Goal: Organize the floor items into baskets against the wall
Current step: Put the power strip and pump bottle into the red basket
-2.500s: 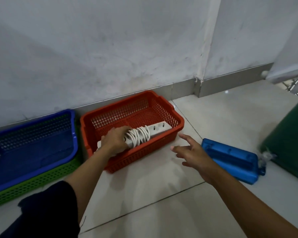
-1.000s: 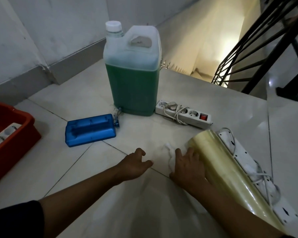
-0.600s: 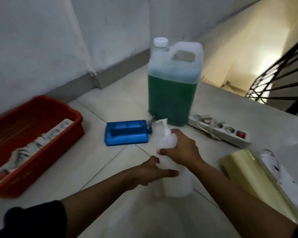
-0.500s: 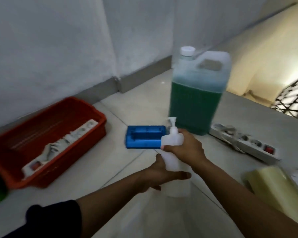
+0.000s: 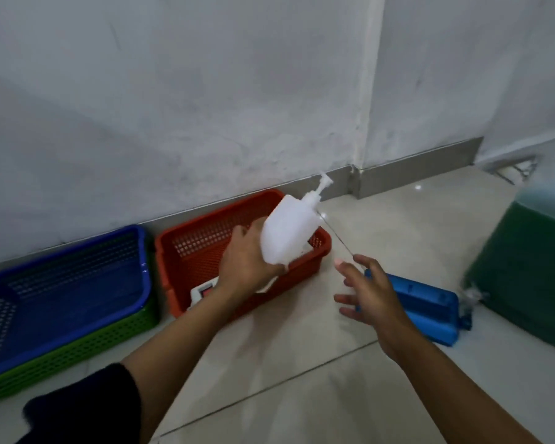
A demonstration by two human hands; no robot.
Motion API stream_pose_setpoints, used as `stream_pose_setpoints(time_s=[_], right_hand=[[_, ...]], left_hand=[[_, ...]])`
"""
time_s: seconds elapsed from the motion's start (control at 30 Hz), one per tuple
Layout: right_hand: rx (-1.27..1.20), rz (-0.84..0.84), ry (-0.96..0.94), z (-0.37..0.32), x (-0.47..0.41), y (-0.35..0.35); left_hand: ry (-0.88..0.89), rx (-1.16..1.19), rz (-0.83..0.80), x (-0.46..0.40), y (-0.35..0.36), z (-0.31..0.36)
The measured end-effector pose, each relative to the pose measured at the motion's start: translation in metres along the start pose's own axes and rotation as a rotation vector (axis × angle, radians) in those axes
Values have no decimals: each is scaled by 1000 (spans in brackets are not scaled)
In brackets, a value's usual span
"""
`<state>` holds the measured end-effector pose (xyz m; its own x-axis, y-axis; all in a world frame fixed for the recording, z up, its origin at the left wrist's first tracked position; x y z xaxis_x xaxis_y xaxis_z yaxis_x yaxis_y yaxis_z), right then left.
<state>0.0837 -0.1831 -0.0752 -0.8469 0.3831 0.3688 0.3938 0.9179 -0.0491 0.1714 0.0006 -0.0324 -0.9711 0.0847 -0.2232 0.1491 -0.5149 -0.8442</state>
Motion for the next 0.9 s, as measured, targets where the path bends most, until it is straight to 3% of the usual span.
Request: stream_pose_setpoints(time_s=[0.17, 0.4, 0.57, 0.73, 0.9], right_hand=[[118, -71, 8, 22, -12, 29], [206, -136, 31, 42, -25, 42], [227, -130, 57, 50, -28, 36], [238, -127, 75, 53, -27, 29], [266, -146, 83, 51, -17, 28]], left_hand=[[-94, -305, 101, -19, 6, -72], [-119, -423, 144, -40, 14, -109], [-163, -436, -8, -47, 20, -131], [-241, -255, -207, -35, 32, -139], [-181, -440, -373, -29, 29, -137]])
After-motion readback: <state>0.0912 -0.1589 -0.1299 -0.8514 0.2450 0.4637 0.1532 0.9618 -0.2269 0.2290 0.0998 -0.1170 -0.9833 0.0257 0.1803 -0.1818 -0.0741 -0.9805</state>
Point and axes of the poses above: each hand's wrist, its own x-axis away from the middle knuckle, its own y-axis out of the palm, z = x × y, the point moved 5 cm from there along -x, towards the middle knuckle, and after that the axes turned 6 degrees about z, right-handed, at the moved point
